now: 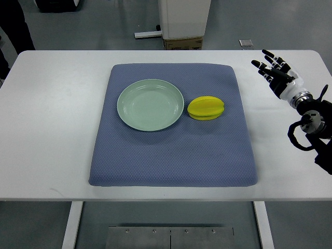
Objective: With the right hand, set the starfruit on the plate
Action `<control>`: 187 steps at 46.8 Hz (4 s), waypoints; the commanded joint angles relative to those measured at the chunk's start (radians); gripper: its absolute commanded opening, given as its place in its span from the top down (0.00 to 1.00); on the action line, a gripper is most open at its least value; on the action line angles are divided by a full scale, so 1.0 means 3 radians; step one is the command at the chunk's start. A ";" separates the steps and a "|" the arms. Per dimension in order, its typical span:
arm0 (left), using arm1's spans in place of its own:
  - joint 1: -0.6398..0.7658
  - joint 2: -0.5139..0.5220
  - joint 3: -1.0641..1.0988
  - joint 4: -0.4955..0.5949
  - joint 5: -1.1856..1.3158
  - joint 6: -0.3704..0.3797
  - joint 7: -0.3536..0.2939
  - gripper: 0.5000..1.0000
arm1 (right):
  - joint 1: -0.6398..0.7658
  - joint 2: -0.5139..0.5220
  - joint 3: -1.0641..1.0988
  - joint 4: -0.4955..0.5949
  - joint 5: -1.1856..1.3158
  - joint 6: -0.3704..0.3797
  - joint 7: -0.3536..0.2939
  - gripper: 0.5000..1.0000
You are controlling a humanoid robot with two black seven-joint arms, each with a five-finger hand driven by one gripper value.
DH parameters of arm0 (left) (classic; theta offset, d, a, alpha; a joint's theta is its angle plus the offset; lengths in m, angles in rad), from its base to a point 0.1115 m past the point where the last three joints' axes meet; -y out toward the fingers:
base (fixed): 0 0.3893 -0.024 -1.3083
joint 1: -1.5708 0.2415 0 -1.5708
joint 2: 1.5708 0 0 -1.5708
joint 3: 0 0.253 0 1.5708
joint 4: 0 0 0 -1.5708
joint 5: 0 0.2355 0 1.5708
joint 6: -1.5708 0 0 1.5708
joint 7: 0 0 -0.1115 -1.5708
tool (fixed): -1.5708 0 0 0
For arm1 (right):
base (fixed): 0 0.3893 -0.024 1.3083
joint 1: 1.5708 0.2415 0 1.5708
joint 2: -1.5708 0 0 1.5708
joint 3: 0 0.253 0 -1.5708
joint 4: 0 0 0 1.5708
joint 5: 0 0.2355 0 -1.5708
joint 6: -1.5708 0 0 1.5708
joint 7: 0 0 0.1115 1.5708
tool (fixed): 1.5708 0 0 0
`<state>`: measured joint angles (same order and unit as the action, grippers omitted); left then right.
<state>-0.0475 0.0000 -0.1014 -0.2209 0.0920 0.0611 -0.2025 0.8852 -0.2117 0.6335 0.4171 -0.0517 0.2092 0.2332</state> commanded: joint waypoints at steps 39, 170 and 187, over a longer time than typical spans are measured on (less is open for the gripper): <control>0.0020 0.0000 0.0000 0.0000 -0.0005 0.0011 0.0000 0.00 | 0.0092 0.0051 0.0000 -0.0005 -0.0002 -0.0002 -0.0041 0.00; 0.0020 0.0000 0.0000 0.0000 -0.0005 0.0011 0.0000 0.00 | 0.0572 0.0097 -0.2362 0.0287 -0.2047 -0.0498 0.1259 0.03; 0.0020 0.0000 0.0000 0.0000 -0.0005 0.0011 0.0000 0.00 | 0.0618 0.0056 -0.2434 0.0568 -0.2047 -0.0477 0.1259 0.04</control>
<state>-0.0413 0.0000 -0.1014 -0.2209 0.0909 0.0645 -0.2025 1.0707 -0.1934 -0.0900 0.5827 -0.6659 0.0674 0.6108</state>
